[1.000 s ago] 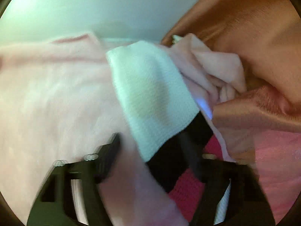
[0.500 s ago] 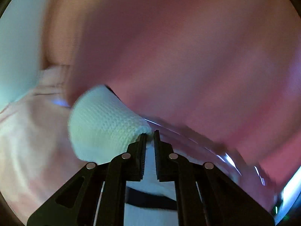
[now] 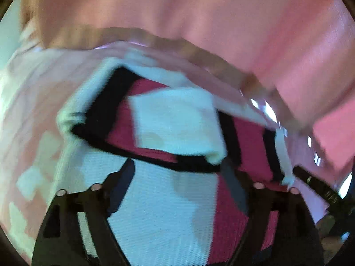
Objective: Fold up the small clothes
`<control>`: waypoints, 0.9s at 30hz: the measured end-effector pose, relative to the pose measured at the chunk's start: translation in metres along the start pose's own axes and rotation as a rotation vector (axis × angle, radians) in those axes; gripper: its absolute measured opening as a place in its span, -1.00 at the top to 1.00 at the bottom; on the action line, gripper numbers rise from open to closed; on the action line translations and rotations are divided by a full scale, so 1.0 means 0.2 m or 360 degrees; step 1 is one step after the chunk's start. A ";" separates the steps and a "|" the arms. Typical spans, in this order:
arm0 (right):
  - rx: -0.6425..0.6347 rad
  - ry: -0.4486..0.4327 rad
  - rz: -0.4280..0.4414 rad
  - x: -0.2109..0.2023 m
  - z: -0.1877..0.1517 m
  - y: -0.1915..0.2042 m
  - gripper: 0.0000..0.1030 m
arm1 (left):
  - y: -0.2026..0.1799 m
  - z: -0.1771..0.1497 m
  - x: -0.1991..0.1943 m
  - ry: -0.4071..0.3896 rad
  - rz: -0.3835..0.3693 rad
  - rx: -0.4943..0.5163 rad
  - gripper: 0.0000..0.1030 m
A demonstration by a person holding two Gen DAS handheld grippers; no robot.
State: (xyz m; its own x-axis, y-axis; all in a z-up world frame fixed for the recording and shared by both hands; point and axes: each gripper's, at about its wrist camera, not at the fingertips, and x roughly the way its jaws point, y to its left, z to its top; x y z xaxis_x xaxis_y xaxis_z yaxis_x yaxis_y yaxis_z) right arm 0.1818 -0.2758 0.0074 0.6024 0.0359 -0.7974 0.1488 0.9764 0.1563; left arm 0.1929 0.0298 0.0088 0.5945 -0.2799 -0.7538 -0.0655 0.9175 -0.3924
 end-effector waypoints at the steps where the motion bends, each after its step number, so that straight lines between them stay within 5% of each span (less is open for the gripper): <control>1: -0.0030 -0.0009 0.0005 0.01 0.00 0.04 -0.19 | 0.09 0.02 -0.03 -0.0020 -0.0007 -0.0085 -0.59; 4: -0.0201 -0.0036 -0.0007 0.04 -0.01 0.20 -0.19 | 0.25 0.07 -0.05 -0.0013 -0.0013 -0.0236 -0.59; 8: -0.0754 -0.0073 0.0013 0.11 -0.13 0.64 -0.35 | 0.42 0.12 -0.01 0.0089 -0.0088 -0.0395 -0.59; 10: -0.1029 -0.0115 -0.0087 0.19 -0.21 0.84 -0.35 | 0.47 0.14 0.01 0.0109 -0.0076 -0.0413 -0.59; 14: -0.1251 -0.0085 -0.0202 0.39 -0.22 1.04 -0.31 | 0.52 0.16 0.05 0.0134 -0.0048 -0.0449 -0.59; 15: -0.1249 -0.0053 -0.0200 0.43 -0.21 1.05 -0.14 | 0.53 0.16 0.06 0.0152 -0.0059 -0.0475 -0.59; 16: -0.1229 -0.0014 -0.0191 0.47 -0.18 1.04 0.51 | 0.54 0.16 0.07 0.0173 -0.0077 -0.0508 -0.59; 17: -0.1156 0.0055 -0.0129 0.50 -0.13 1.00 0.89 | 0.55 0.16 0.07 0.0176 -0.0089 -0.0520 -0.59; 20: -0.0731 0.0113 0.0137 0.41 0.04 0.77 0.91 | 0.54 0.17 0.05 0.0164 -0.0094 -0.0508 -0.59; 23: -0.0219 0.0096 0.0319 0.24 0.15 0.34 0.91 | 0.51 0.17 0.03 0.0136 -0.0073 -0.0458 -0.59; 26: 0.0065 0.0145 0.0329 0.24 0.12 0.01 0.87 | 0.49 0.16 0.04 0.0141 -0.0080 -0.0466 -0.59; 27: 0.0100 0.0179 0.0269 0.28 0.09 -0.07 0.69 | 0.49 0.16 0.05 0.0157 -0.0099 -0.0478 -0.59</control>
State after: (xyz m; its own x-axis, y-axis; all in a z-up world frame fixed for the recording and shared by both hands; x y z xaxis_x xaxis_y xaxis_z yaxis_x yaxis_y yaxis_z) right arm 0.2278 -0.2924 -0.0282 0.5322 0.2253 -0.8161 0.1036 0.9394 0.3268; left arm 0.2177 0.1254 -0.0204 0.5255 -0.3723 -0.7650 -0.2738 0.7773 -0.5664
